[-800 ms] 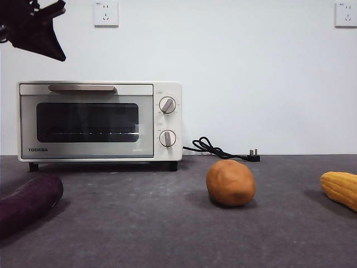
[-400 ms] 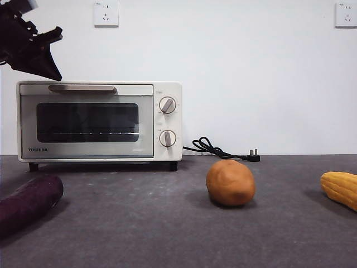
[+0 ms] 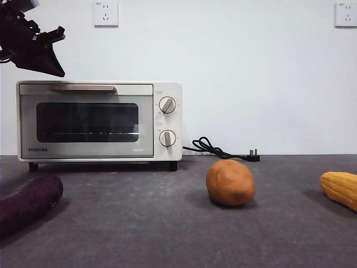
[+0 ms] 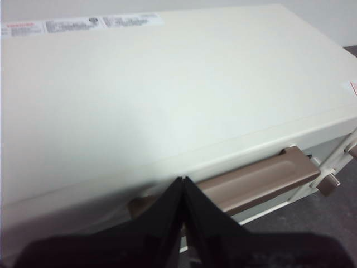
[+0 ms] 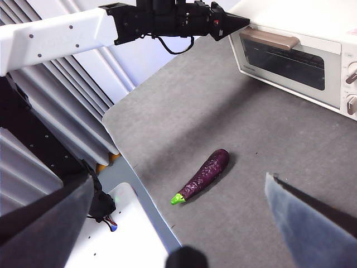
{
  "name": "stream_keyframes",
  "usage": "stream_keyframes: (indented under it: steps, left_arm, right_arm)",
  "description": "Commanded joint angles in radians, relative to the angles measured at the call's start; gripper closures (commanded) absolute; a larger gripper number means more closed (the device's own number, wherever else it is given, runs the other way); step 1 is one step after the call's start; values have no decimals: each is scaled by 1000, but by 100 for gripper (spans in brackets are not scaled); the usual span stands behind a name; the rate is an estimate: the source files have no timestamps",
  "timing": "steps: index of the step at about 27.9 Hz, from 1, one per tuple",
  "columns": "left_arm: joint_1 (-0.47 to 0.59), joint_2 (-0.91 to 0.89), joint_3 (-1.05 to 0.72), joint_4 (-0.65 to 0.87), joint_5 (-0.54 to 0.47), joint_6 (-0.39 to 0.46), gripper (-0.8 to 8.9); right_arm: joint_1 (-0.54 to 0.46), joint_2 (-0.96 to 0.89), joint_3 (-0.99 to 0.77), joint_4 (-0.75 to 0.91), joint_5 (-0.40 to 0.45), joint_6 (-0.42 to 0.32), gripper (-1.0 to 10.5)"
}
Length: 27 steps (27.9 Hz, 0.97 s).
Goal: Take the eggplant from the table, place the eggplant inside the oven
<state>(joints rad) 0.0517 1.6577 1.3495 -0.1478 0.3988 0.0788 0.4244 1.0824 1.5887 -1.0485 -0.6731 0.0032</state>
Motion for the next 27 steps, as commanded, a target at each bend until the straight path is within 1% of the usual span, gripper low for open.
stream_keyframes:
  steps: [1,17,20,27]
  left_arm:
    - [3,14,3,9,2,7,820]
    - [-4,77,3,-4,1,8,820]
    - [-8,89,3,-23,2,8,820]
    - [-41,90,3,-135,6,30,820]
  right_arm:
    - [2,2,5,3,0,-5,376]
    - [2,2,5,0,0,-4,379]
    - [2,2,5,1,0,-5,379]
    - [2,2,5,5,0,-5,379]
